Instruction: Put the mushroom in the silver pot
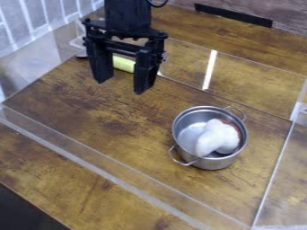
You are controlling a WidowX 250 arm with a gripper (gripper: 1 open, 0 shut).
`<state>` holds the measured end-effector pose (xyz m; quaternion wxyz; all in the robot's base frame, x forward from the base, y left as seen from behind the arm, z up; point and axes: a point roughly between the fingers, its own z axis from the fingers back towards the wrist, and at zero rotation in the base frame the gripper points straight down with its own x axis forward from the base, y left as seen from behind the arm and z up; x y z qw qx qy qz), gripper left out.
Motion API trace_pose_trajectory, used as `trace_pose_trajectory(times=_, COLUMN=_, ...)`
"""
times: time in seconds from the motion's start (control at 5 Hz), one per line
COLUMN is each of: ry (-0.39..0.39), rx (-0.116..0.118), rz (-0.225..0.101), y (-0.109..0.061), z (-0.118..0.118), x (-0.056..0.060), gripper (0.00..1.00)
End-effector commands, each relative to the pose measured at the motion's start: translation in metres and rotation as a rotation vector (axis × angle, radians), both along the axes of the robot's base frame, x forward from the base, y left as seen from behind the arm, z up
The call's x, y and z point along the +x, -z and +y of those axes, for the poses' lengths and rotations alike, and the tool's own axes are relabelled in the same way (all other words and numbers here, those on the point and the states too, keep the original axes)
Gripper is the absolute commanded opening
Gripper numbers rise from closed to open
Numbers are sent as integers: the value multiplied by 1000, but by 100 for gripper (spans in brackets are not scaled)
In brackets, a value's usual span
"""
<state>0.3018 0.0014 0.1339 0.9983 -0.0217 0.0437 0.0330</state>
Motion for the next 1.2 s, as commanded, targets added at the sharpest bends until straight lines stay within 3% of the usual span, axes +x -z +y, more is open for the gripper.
trace_pose_trajectory(times=0.0, ry=65, rx=-5, rz=-93, y=-28, z=-6, x=-2, gripper=100)
trace_pose_trajectory(times=0.2, ry=135, rx=-10, rz=-94, y=-24, z=-15, x=-8, gripper=100)
trace_pose_trajectory(times=0.6, ry=174, rx=6, rz=-100, y=-24, z=-11, x=-15, gripper=100)
trace_pose_trajectory(times=0.8, ry=167, rx=21, rz=-103, y=-22, z=-8, x=-15, gripper=100)
trace_pose_trajectory(times=1.0, ry=44, rx=32, rz=-103, y=-23, z=-5, x=-8, gripper=100)
